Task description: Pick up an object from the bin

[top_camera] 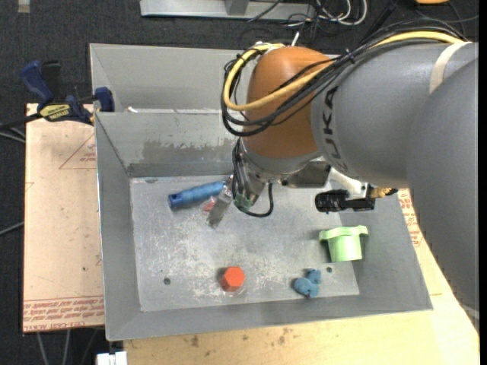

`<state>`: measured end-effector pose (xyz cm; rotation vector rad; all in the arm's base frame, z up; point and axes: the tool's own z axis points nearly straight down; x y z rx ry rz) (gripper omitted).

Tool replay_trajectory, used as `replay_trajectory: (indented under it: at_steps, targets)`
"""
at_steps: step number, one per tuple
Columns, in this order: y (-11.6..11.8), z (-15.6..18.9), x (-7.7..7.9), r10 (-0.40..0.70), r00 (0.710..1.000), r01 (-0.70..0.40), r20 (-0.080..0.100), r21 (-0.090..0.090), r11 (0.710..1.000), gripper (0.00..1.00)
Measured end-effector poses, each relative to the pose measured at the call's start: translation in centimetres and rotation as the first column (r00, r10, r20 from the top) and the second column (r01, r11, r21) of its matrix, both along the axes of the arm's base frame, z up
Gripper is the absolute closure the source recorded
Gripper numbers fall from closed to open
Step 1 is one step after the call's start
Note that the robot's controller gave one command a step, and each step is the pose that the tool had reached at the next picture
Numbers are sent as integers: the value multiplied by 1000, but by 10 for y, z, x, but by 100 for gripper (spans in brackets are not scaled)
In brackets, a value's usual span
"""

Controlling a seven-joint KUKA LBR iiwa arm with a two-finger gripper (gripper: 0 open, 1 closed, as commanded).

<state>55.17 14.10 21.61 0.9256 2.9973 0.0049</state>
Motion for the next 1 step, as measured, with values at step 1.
replay_trajectory:
  at_steps: [1]
  targets:
    - [16, -89, -17, 26, 1000, -26, -14, -3, 1000, 100]
